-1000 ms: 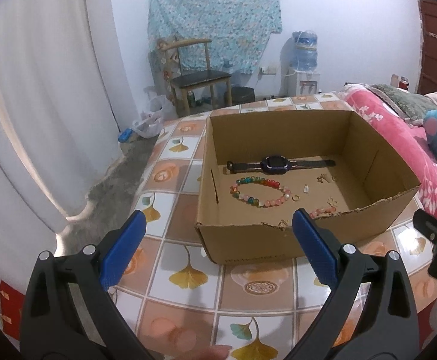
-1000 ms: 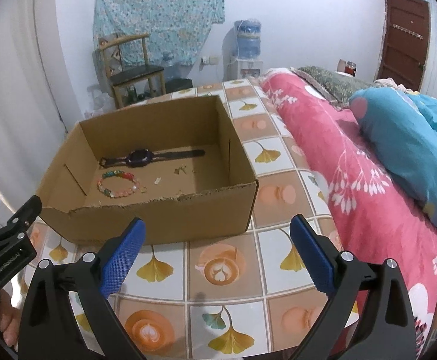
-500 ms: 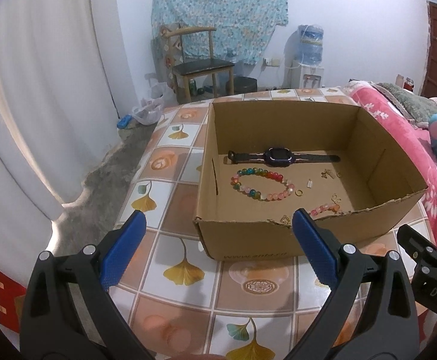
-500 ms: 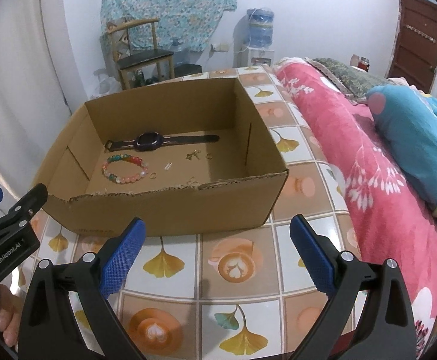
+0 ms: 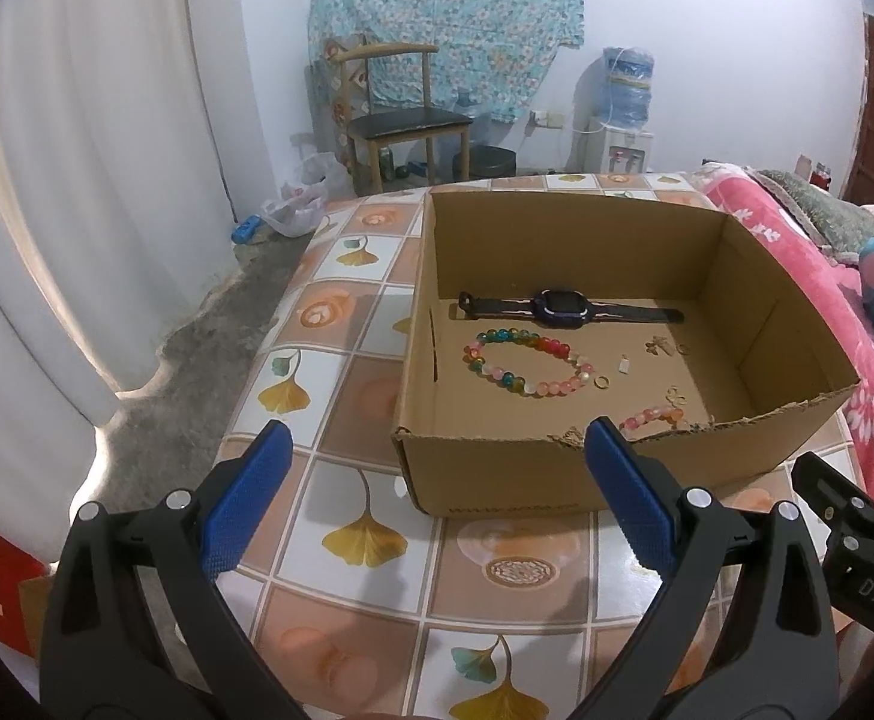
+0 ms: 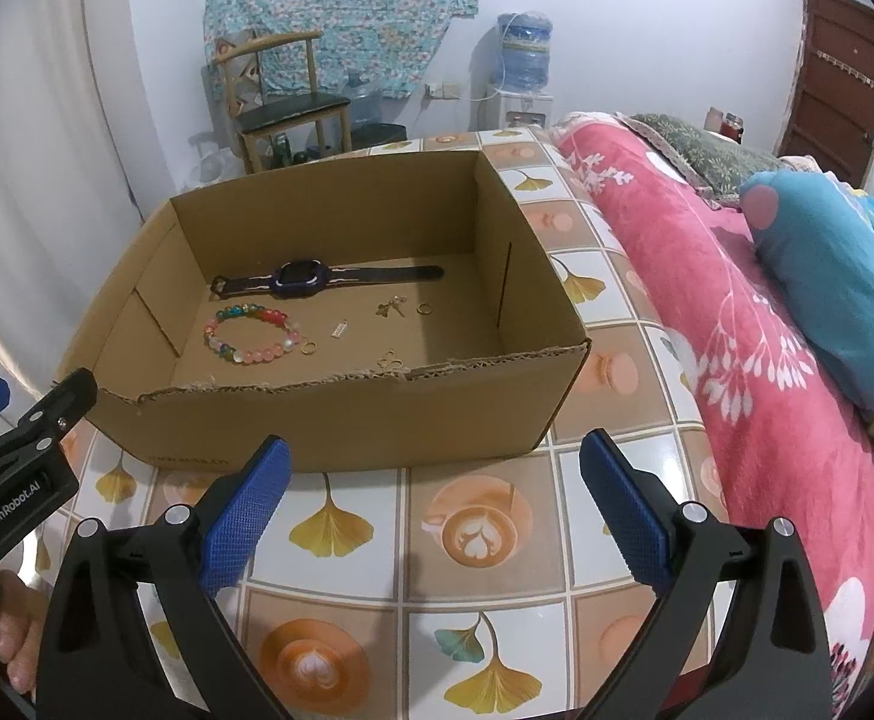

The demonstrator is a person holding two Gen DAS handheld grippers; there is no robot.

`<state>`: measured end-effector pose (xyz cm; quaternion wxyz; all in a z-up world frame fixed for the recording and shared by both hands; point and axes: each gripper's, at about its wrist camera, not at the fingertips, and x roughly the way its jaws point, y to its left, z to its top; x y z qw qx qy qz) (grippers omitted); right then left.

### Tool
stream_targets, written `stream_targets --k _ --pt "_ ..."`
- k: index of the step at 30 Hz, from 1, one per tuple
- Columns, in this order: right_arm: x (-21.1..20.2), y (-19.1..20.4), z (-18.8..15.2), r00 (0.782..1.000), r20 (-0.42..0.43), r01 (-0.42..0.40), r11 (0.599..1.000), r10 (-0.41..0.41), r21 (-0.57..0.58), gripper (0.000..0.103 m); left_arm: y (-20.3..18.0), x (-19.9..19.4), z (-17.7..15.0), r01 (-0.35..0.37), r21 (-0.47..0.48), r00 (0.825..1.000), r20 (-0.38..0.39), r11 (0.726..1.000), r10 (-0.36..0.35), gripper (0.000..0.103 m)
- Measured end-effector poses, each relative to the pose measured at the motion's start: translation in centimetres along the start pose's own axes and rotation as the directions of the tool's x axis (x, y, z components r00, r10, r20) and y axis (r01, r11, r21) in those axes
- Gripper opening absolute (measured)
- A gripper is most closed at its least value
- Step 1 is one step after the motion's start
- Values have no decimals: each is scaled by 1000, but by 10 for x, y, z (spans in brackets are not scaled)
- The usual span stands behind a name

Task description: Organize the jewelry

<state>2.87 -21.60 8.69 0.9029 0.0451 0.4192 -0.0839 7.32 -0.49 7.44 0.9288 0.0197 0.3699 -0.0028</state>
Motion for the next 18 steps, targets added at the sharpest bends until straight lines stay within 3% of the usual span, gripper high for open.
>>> stream_targets --k 18 --pt "-2 1 1 1000 4 -1 1000 1 3 94 -3 -5 -2 6 -3 1000 5 1000 -6 95"
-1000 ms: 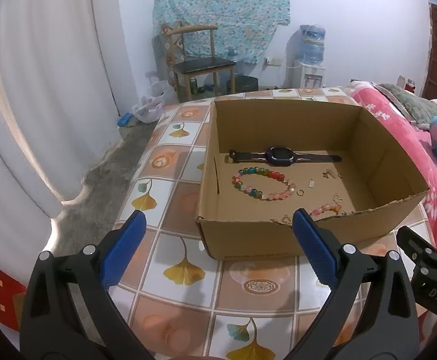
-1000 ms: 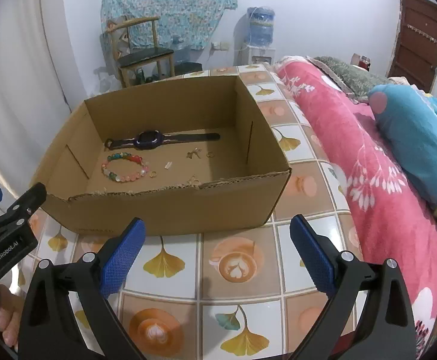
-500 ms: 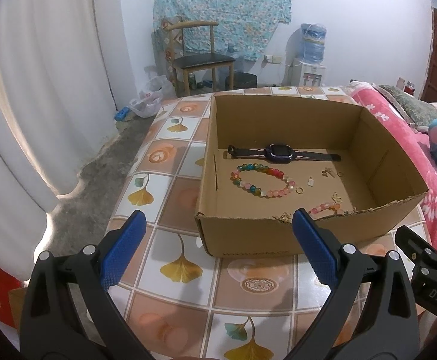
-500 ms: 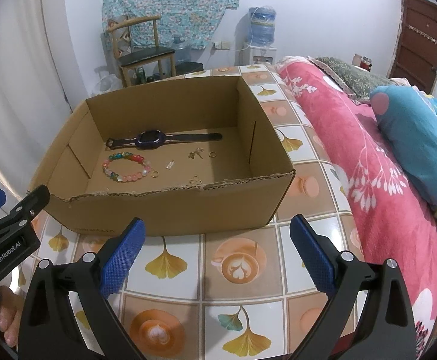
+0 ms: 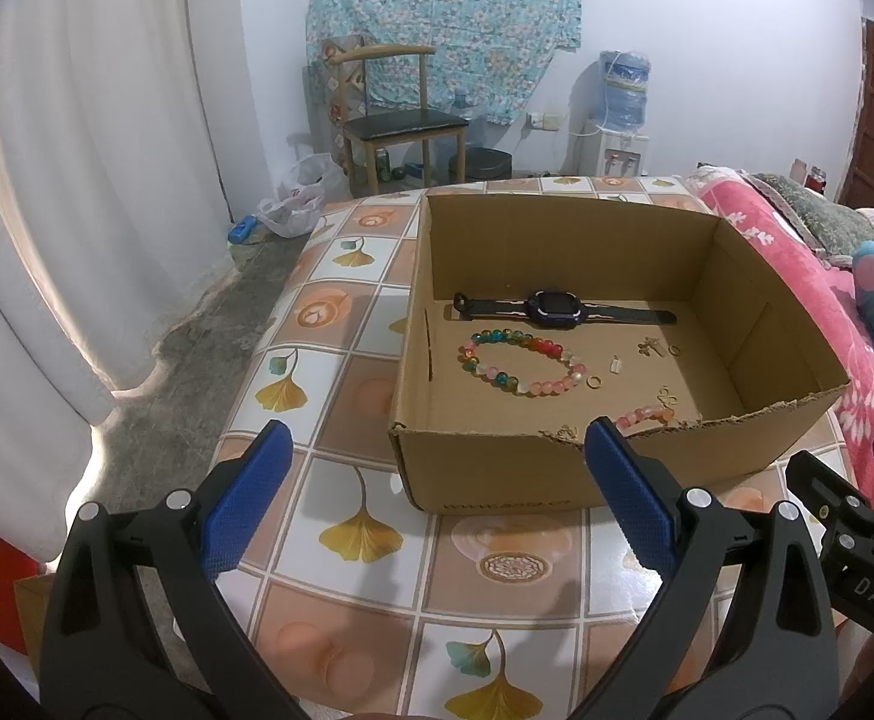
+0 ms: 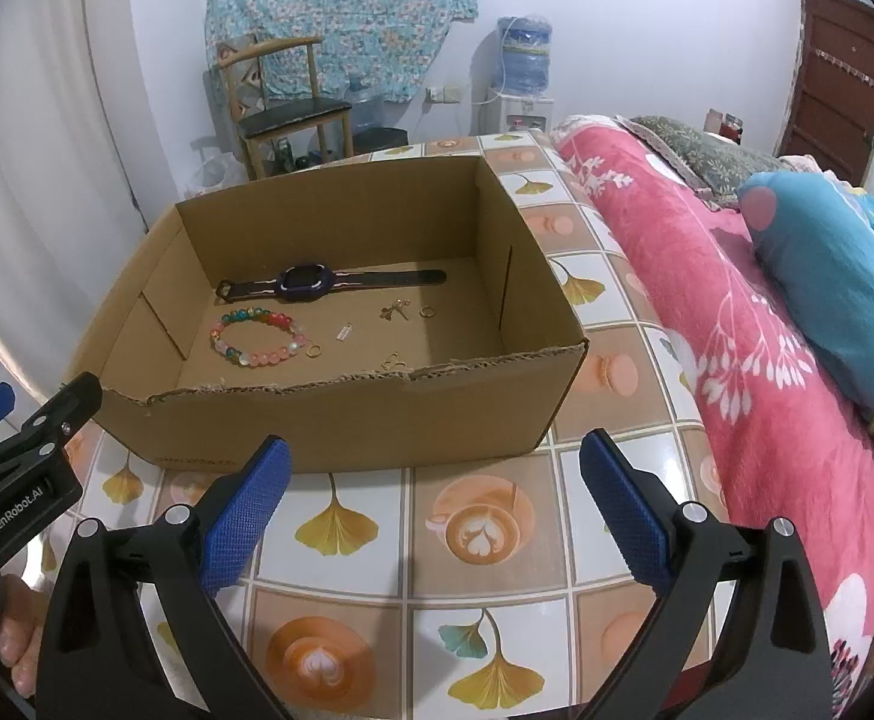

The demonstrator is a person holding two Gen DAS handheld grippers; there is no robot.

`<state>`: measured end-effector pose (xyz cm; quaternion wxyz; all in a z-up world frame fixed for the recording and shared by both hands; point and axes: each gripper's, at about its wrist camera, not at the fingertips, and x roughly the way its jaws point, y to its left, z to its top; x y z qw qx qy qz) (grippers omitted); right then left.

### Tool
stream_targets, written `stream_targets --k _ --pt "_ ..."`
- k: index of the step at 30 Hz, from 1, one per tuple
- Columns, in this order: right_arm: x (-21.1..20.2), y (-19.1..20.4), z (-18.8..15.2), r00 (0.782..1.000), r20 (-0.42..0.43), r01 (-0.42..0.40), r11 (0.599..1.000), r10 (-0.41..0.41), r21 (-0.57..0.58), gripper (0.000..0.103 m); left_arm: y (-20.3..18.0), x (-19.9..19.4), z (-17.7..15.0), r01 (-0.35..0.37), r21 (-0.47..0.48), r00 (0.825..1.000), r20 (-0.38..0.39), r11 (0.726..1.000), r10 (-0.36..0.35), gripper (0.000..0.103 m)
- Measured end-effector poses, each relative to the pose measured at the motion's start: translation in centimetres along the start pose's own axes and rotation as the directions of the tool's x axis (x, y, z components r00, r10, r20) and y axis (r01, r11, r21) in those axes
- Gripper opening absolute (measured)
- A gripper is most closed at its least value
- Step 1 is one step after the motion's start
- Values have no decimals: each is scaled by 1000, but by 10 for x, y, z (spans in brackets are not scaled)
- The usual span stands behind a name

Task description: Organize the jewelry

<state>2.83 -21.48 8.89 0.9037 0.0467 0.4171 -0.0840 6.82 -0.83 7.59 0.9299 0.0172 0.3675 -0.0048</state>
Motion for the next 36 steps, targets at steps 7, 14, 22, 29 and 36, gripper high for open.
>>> stream_targets --k 7,14,22,29,36 --pt "-1 1 0 1000 -1 -1 1000 1 3 94 0 0 0 0 -1 1000 -1 1000 0 94" --pt "-2 0 0 1000 1 -2 1000 2 3 94 -1 0 0 0 -2 1000 -1 1000 0 95" --pt "-2 0 1 1000 0 -1 1000 1 1 94 0 0 0 0 -2 1000 0 1000 0 95" --pt "-2 0 0 1000 1 -2 1000 2 3 94 0 -1 0 0 -4 1000 0 1000 0 94" --pt "-2 2 0 1000 1 -1 1000 1 4 94 0 -2 1 0 -6 1000 0 1000 0 95"
